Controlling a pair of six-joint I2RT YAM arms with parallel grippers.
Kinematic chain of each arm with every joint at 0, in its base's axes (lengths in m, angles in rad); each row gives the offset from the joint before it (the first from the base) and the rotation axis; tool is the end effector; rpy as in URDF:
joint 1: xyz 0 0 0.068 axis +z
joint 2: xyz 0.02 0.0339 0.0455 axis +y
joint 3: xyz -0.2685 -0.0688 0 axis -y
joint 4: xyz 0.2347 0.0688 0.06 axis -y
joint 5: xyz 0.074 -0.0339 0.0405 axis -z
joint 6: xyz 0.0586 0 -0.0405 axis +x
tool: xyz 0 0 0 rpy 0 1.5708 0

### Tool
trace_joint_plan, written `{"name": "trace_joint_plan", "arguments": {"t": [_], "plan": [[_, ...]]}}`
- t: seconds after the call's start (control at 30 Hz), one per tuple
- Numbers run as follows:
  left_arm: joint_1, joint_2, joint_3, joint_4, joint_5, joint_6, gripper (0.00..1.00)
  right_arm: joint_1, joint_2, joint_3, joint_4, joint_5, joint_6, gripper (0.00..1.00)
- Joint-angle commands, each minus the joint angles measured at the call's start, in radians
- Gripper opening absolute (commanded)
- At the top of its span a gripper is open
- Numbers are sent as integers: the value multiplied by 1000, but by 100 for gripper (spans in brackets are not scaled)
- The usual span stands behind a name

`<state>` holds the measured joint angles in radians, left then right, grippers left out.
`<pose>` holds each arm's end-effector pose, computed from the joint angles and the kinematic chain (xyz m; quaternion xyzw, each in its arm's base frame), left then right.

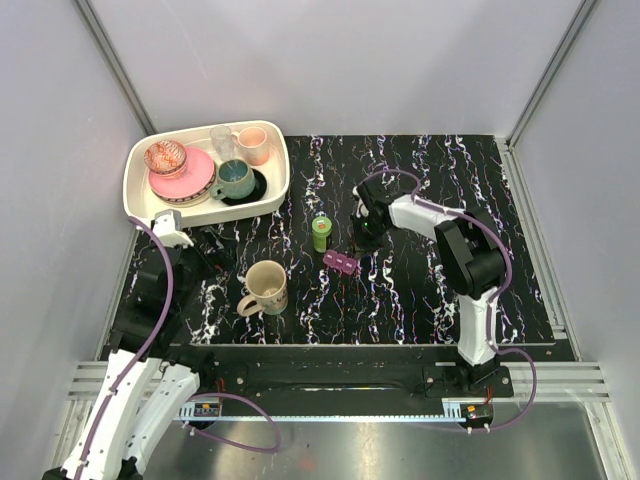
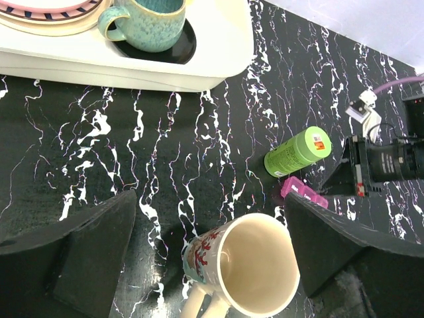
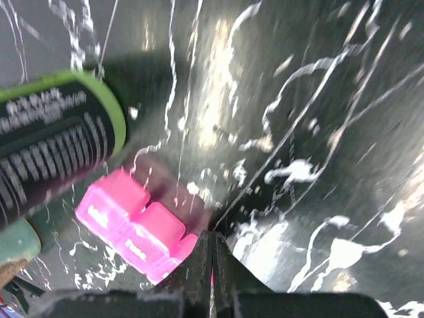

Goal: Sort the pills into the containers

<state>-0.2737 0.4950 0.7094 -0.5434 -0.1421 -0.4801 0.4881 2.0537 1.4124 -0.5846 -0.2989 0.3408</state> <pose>0.1228 -0.0259 0.3070 -0.1247 0.8027 -0.1599 0.5608 0.3563 0.2087 0.1366 -0.0972 0.9697 0.2026 0.0962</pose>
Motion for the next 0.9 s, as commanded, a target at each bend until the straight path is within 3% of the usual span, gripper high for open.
{"name": "trace_joint_plan", "arguments": {"t": [0.0,0.13,0.33,0.4,0.43,0.47,0.5,0.6,0.87], "plan": [[-1,-22,-18,22,30,-9,98,78,-93,-151,44,15,10,0],[-1,-29,-21,17,39,-9,98,147,-167,-262,92,27,56,0],[1,-42,-25,-7,39,-6,98,156,-347,-398,118,250,125,5],[1,-49,-33,-7,41,-11,98,156,-404,-443,152,287,142,21],[-1,-53,-36,-9,41,-14,98,158,-464,-460,173,279,156,35],[-1,-56,-39,-9,44,-15,98,161,-496,-478,204,249,159,51],[1,-58,-41,-9,44,-20,98,181,-530,-524,280,239,174,84],[-1,-65,-45,-10,49,-23,98,214,-618,-573,402,250,205,98],[-1,-75,-42,-18,61,-25,98,328,-477,-478,442,432,214,100]]}}
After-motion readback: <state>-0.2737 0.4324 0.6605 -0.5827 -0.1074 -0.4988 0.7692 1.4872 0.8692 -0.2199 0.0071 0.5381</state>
